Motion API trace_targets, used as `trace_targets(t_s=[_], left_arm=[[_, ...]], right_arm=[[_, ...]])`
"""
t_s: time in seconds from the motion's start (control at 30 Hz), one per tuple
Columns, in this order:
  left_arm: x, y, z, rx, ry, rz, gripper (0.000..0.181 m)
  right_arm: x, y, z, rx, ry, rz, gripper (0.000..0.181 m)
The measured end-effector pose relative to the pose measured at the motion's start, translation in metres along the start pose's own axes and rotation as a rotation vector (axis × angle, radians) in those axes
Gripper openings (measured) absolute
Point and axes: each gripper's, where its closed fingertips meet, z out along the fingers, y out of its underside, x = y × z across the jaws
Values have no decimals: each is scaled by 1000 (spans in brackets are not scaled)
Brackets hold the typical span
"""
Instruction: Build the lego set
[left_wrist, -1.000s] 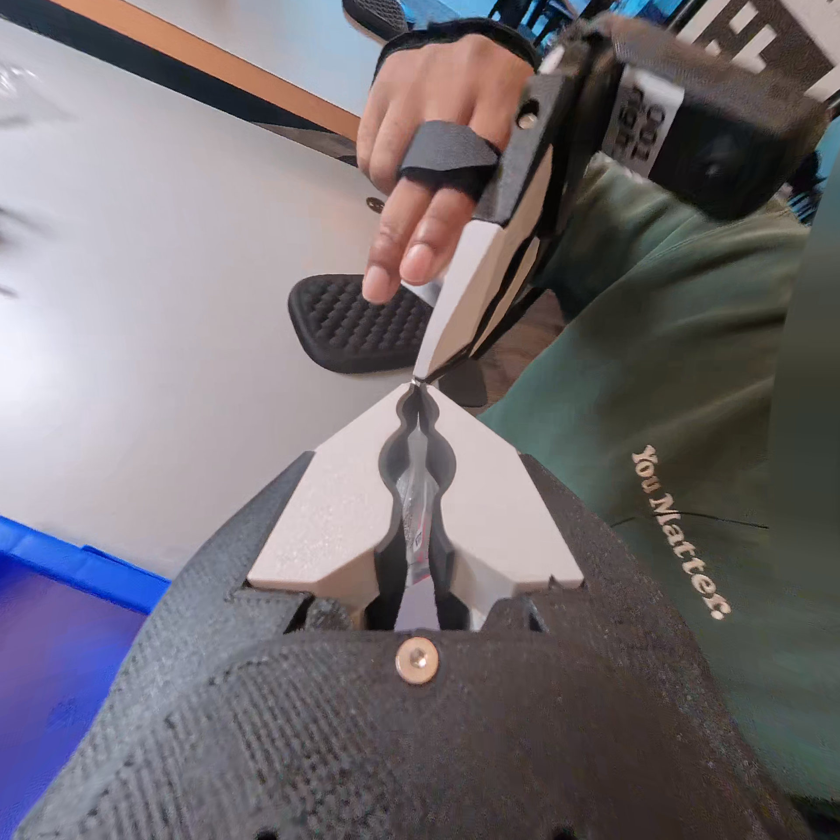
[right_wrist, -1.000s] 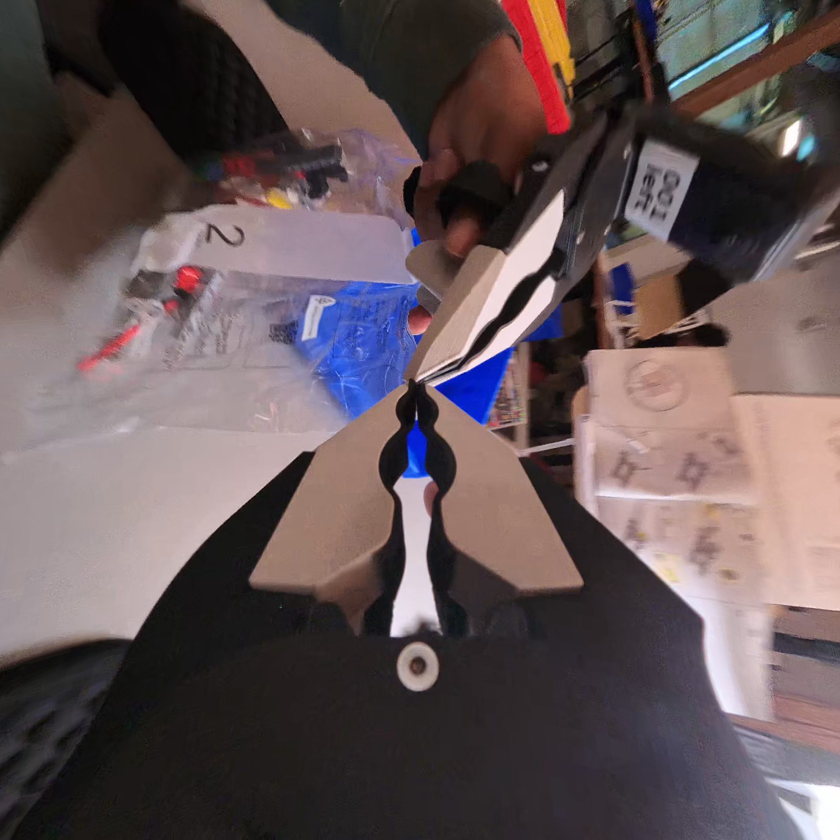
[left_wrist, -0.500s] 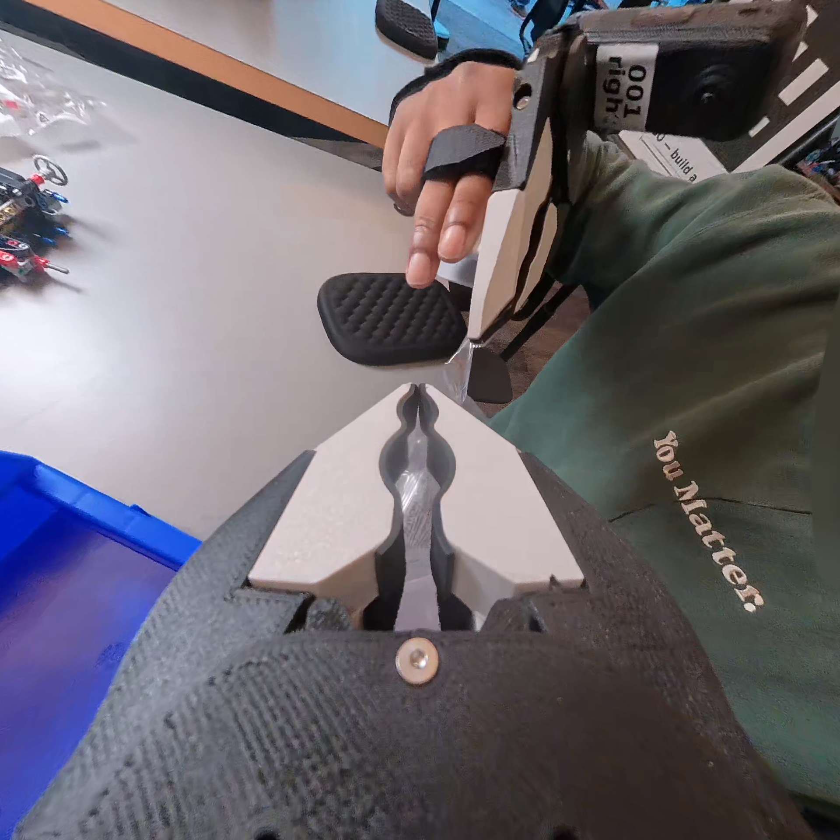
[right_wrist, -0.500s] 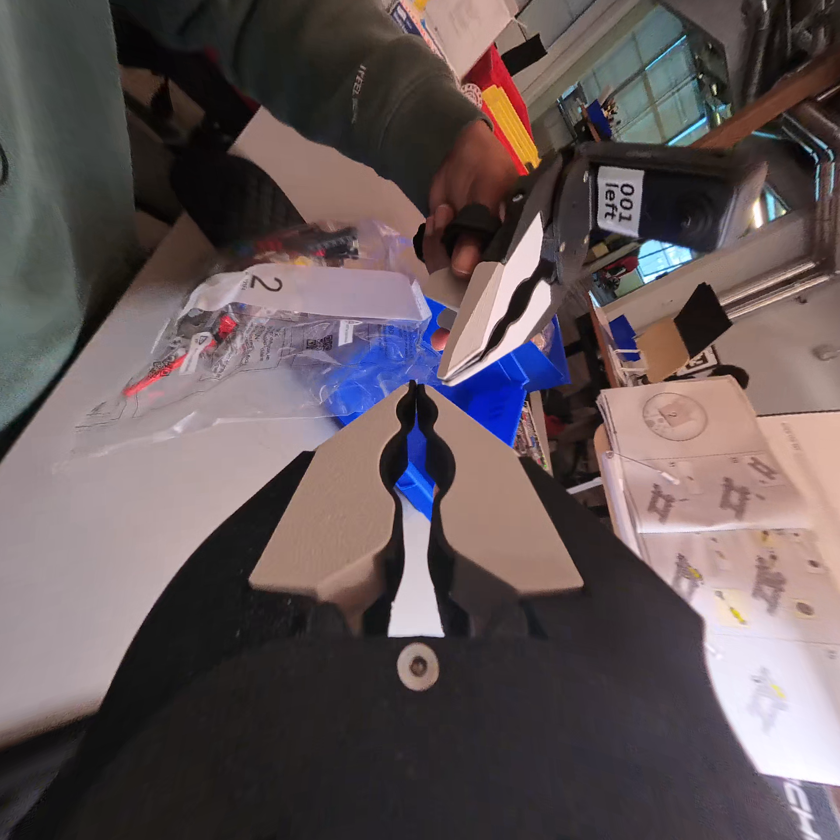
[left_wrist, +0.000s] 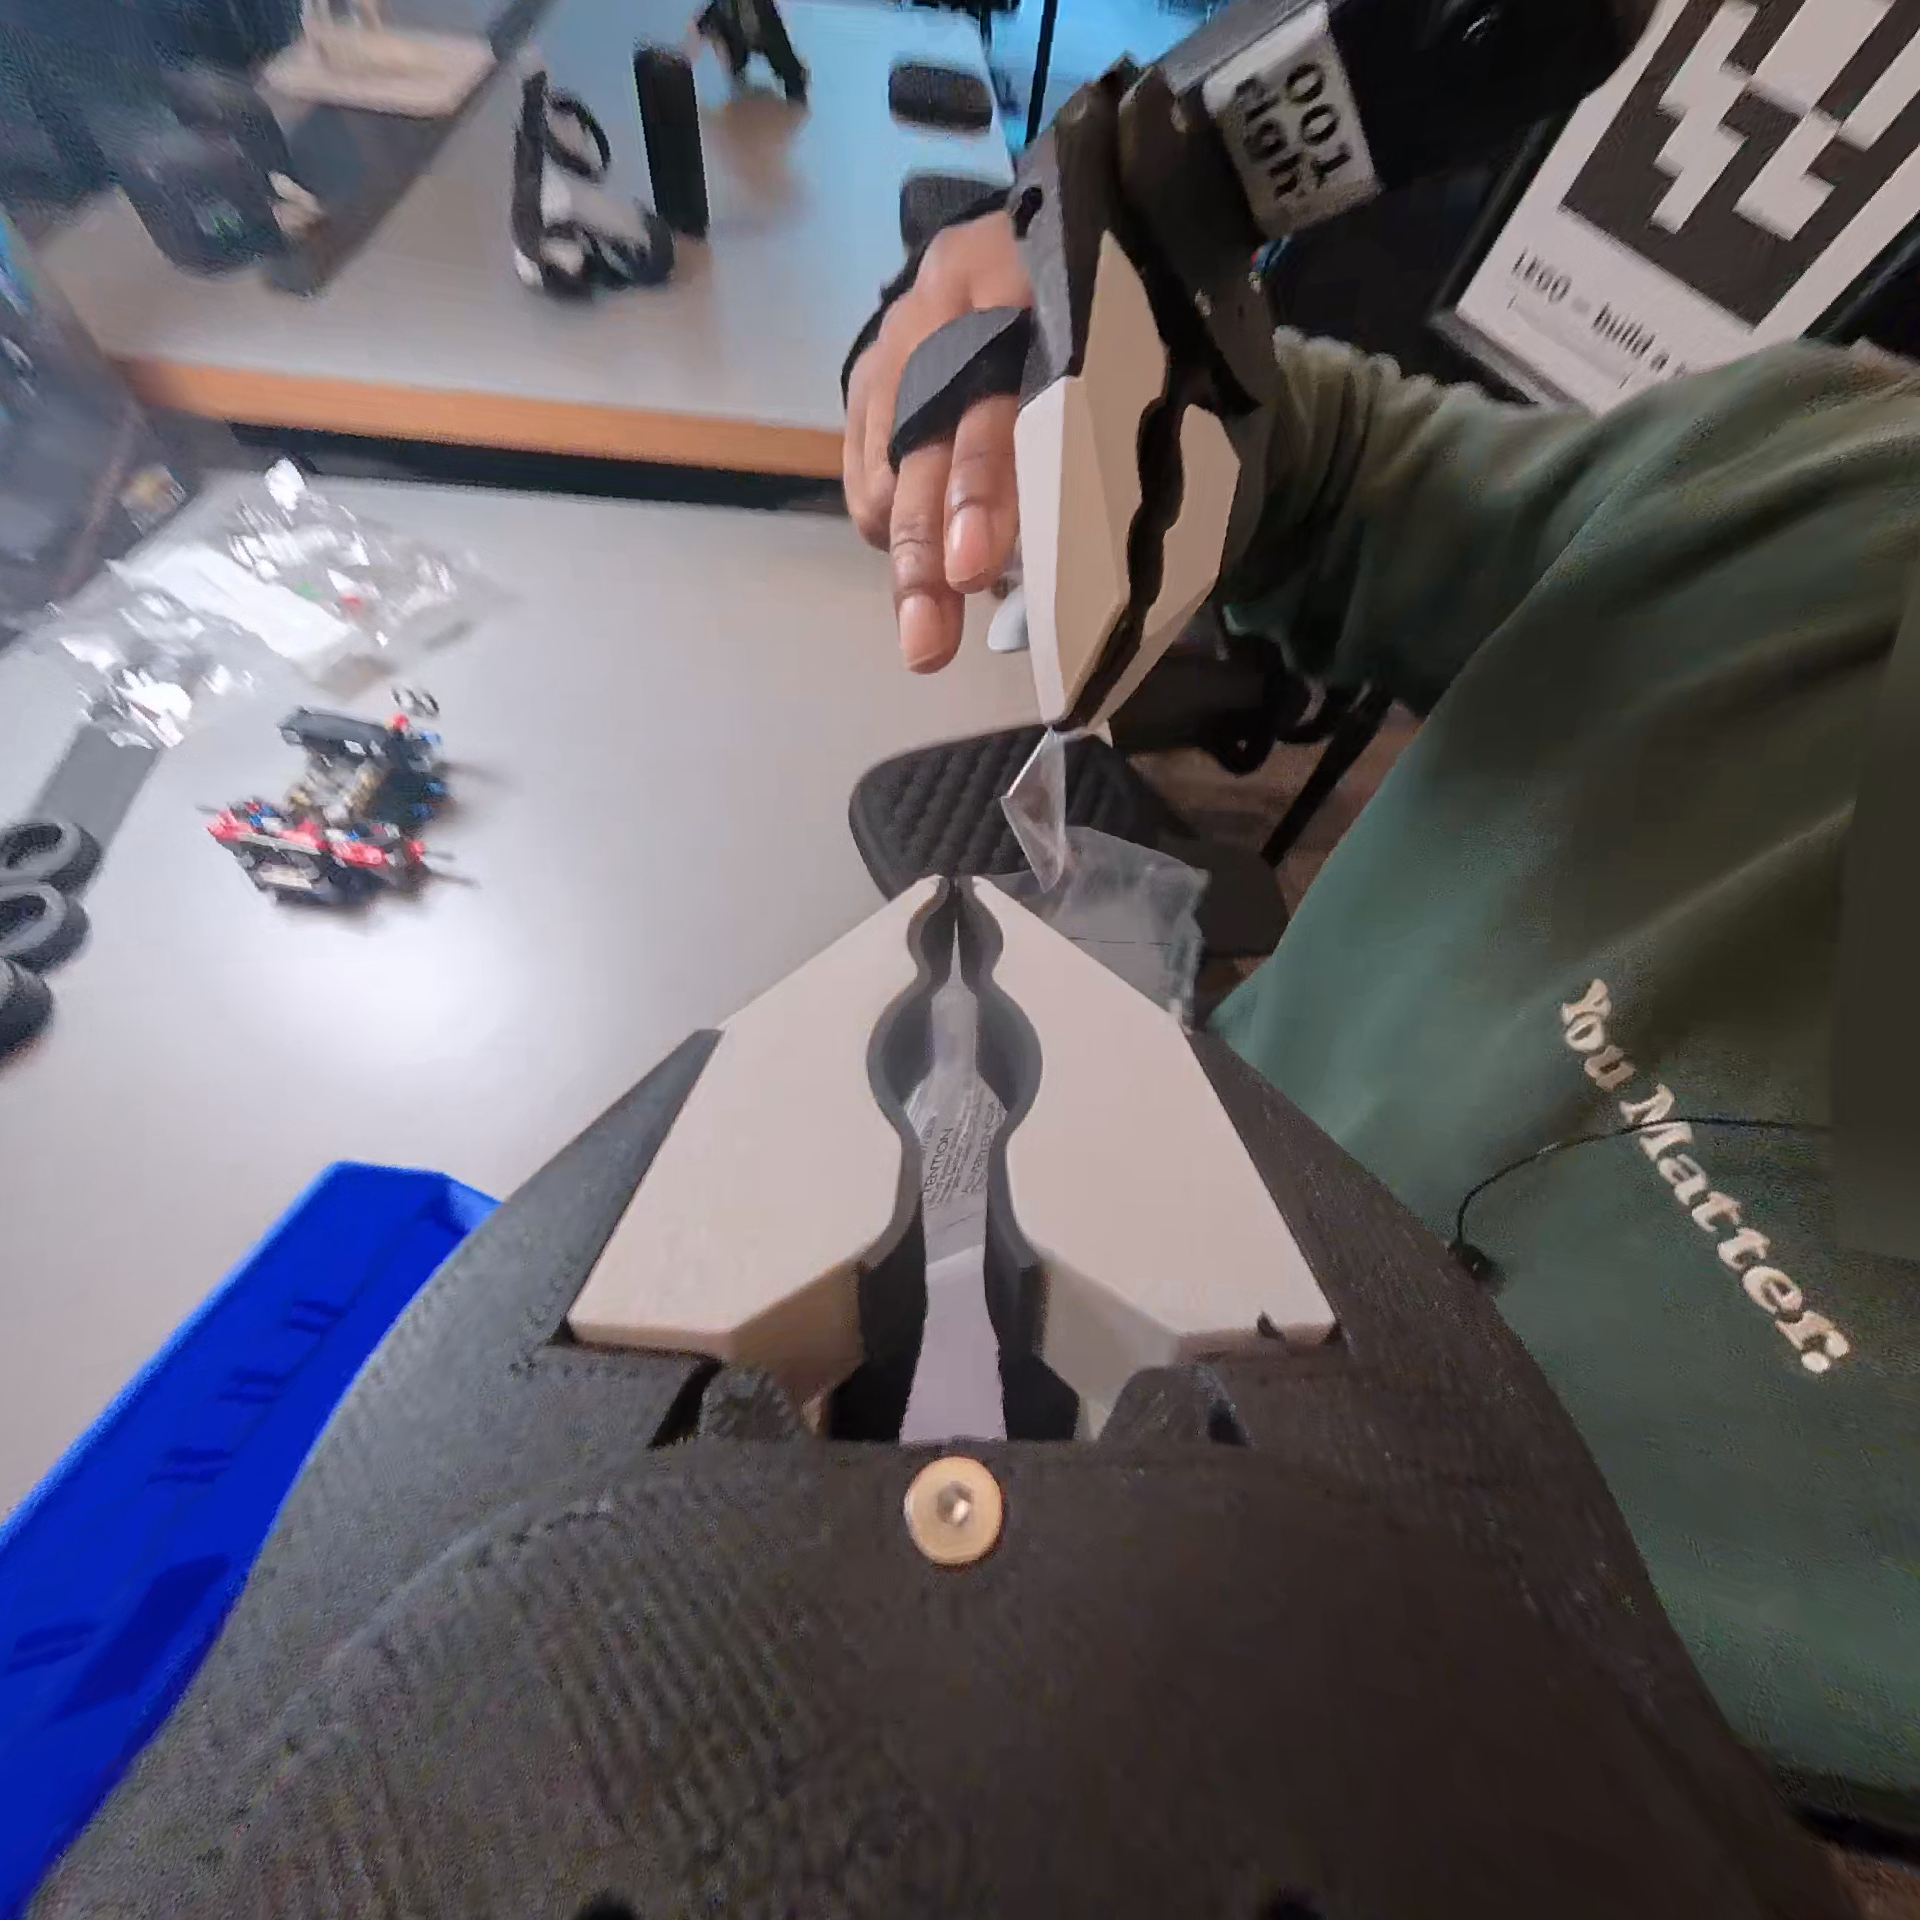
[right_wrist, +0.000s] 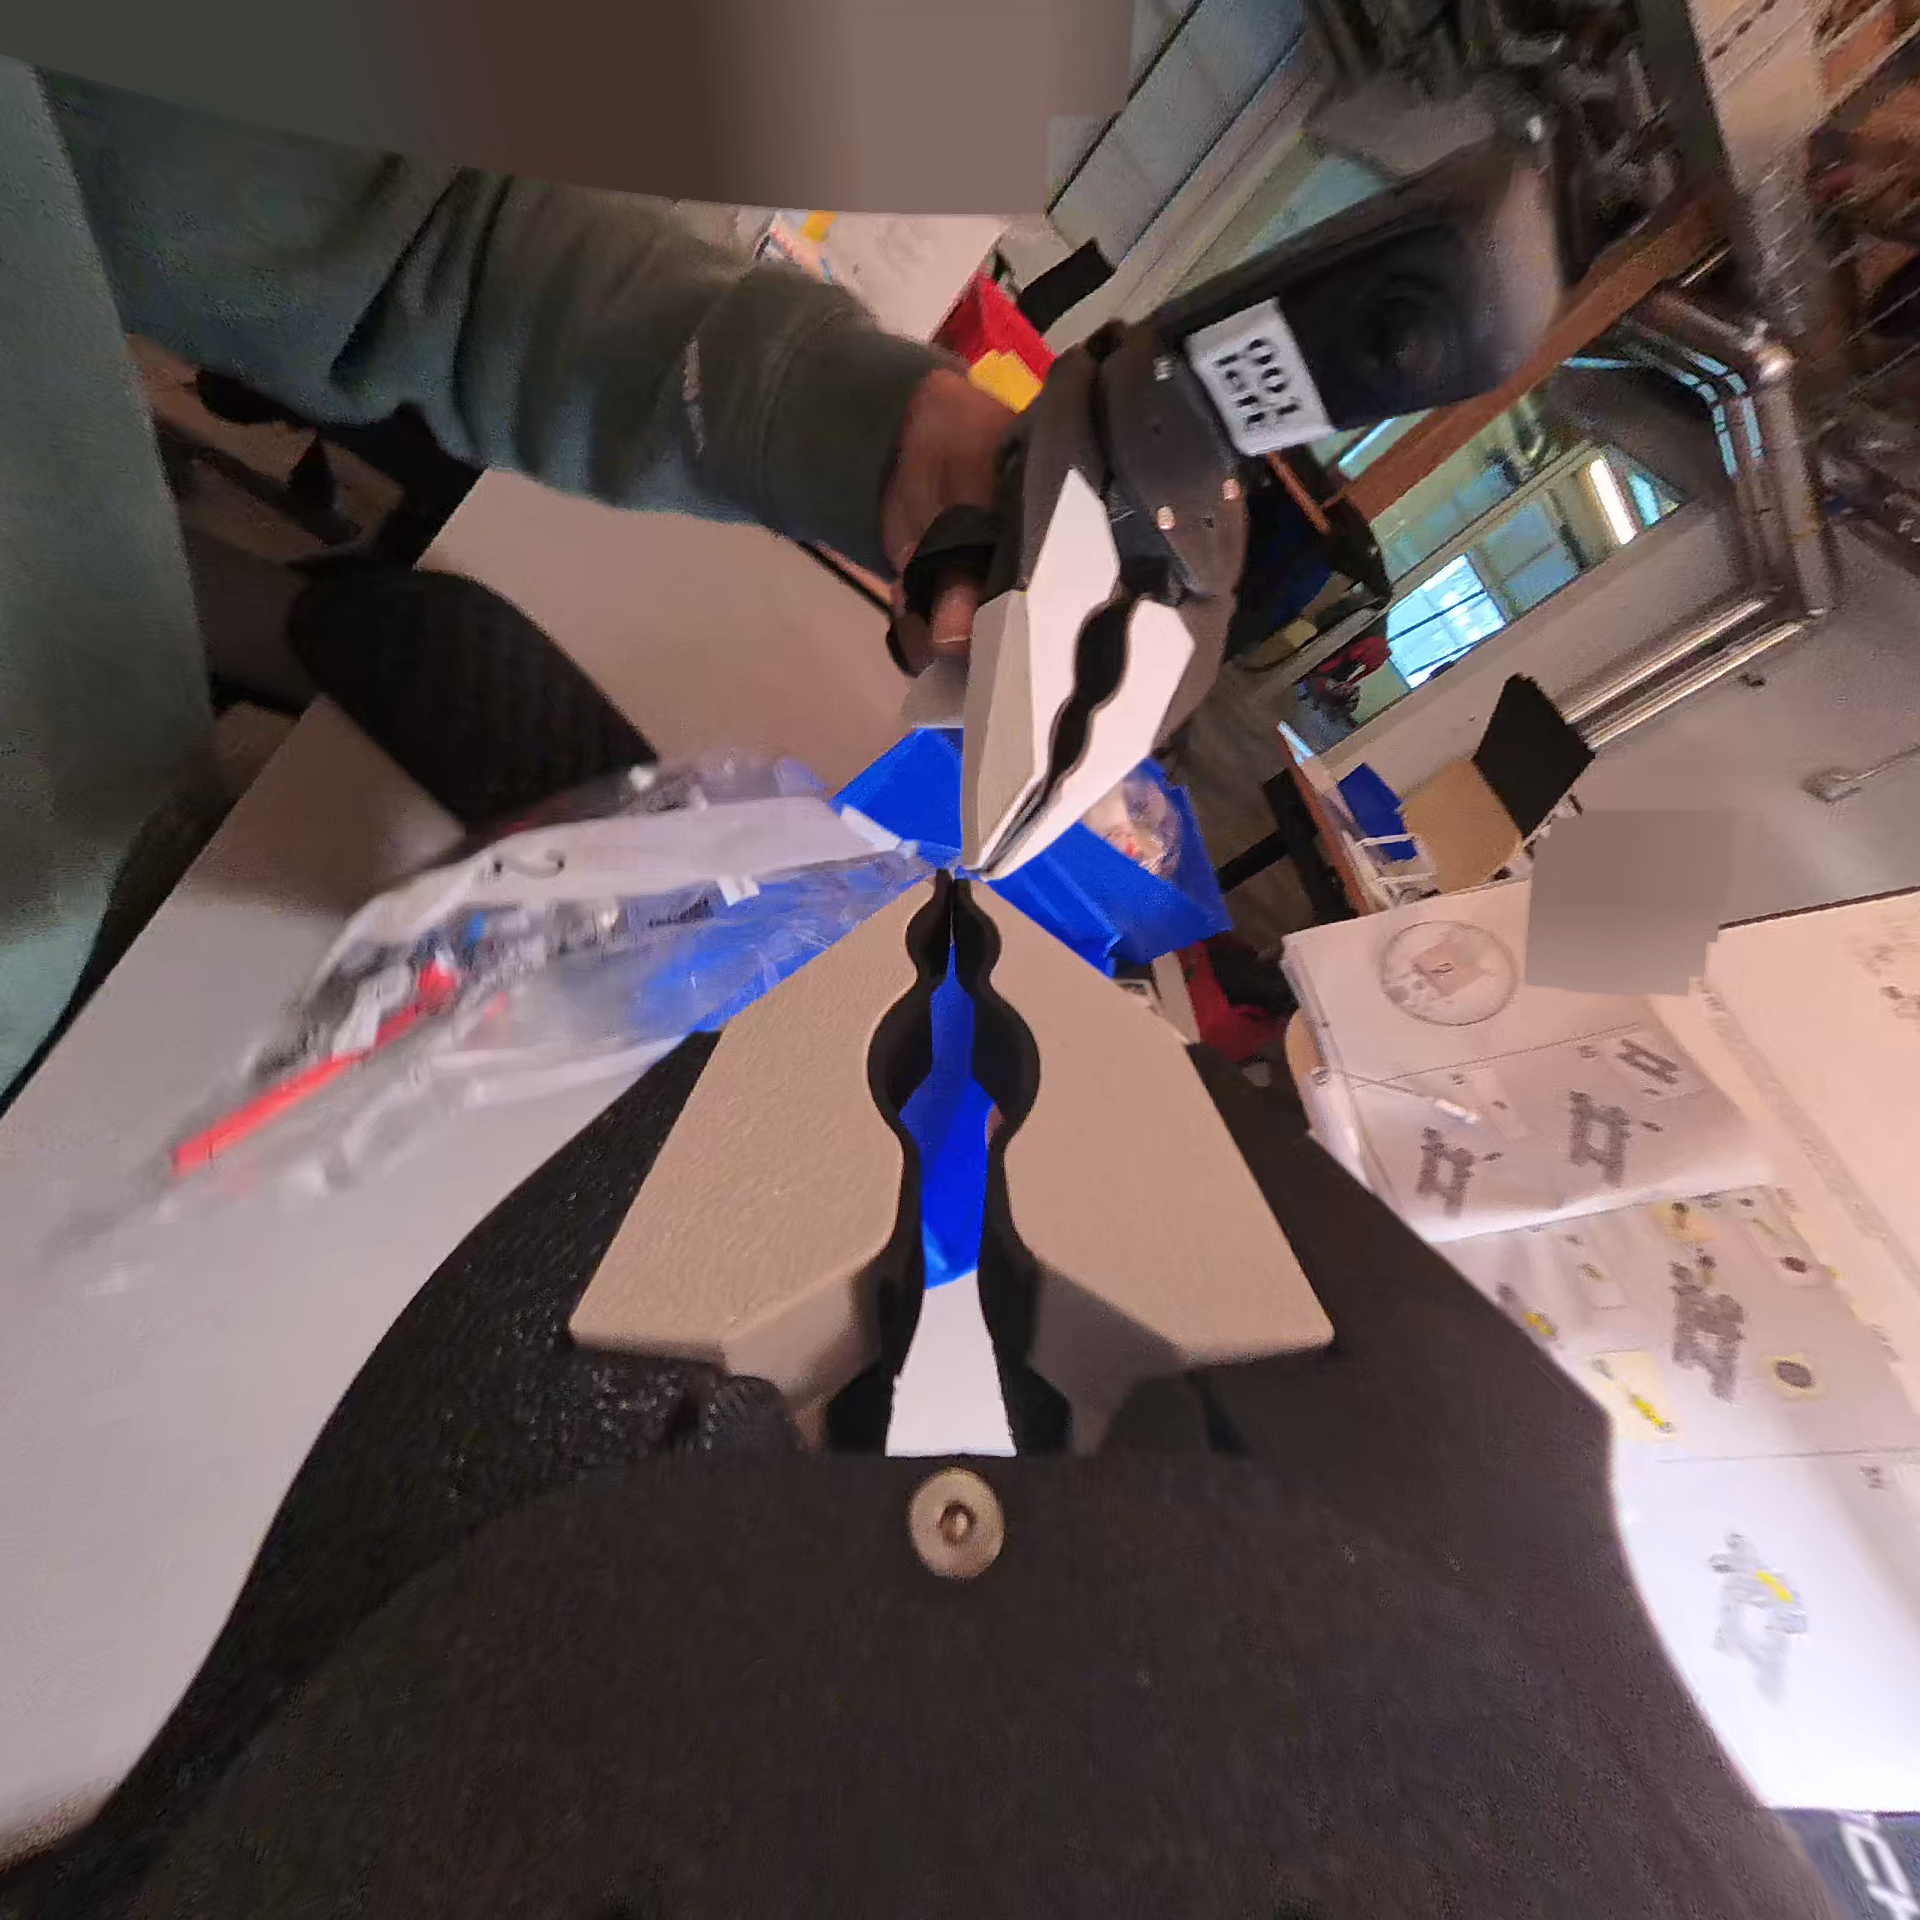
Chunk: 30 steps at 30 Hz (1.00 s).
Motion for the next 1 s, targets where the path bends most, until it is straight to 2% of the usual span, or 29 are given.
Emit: trace_targets(t_s=[0.07, 0.13, 0.37, 0.47, 0.53, 0.6, 0.63, 0.7, 0.77, 1.0], left_arm=[[4, -18, -12, 78, -11, 28, 0], [9, -24, -20, 129, -13, 50, 0], [8, -7, -34, 284, -47, 51, 3], [14, -8, -42, 289, -92, 95, 36], [21, -4, -39, 239, -111, 159, 60], [20, 9, -24, 140, -137, 198, 69], [16, 16, -15, 92, -150, 209, 64], [14, 25, -4, 45, -151, 237, 27], [15, 22, -2, 71, -147, 247, 5], [23, 26, -7, 136, -73, 190, 0]], right_arm=[[17, -15, -5, 28, 14, -3, 0], [27, -24, -5, 30, 8, -14, 0], [24, -27, 18, 22, -63, -11, 0], [22, -35, 30, 10, -100, -39, 0], [19, -40, 38, 15, -126, -48, 0], [16, -44, 45, 21, -149, -54, 0], [16, -45, 49, 21, -155, -60, 0], [15, -48, 53, 20, -165, -61, 0], [13, -49, 54, 20, -172, -58, 0], [15, -45, 41, 44, -187, 24, 0]])
